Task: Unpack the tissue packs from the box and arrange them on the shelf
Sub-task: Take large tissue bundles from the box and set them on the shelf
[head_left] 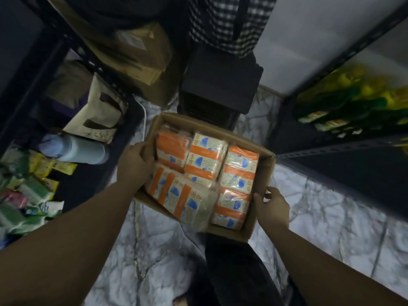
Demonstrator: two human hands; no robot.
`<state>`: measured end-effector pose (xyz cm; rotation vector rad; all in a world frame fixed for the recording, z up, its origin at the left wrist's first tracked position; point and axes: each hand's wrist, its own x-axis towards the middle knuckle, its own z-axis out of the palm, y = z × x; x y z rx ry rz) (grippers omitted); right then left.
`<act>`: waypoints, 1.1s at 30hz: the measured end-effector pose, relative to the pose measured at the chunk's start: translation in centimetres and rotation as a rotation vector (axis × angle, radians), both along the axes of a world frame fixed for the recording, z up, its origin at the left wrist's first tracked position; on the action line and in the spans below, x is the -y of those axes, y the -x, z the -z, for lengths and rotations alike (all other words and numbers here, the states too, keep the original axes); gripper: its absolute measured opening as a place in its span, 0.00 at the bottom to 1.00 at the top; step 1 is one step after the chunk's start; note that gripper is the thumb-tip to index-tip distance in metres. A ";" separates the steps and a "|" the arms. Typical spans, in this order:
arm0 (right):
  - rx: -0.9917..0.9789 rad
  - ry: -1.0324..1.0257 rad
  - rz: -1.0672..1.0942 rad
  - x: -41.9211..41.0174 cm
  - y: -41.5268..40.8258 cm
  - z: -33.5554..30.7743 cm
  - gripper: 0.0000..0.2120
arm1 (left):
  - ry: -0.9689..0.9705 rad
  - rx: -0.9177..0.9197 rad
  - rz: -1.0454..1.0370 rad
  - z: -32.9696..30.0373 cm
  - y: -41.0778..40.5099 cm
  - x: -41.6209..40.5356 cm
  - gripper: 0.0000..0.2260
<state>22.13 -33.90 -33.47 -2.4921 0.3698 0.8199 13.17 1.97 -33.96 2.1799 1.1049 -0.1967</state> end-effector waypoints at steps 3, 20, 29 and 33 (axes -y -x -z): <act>-0.052 0.045 -0.007 -0.1 -0.5 0.5 0.20 | 0.060 -0.050 -0.039 1.5 0.6 -0.2 0.14; 0.064 0.186 -0.289 -2.7 -2.0 -5.4 0.06 | 0.093 0.065 -0.281 -5.6 12.8 3.0 0.23; 0.168 0.175 -0.597 -10.5 3.2 -12.8 0.11 | 0.059 -0.006 -0.469 -10.2 27.4 4.5 0.15; 0.156 0.093 -0.756 -14.6 7.1 -13.5 0.14 | 0.014 -0.053 -0.681 -11.2 34.4 6.3 0.19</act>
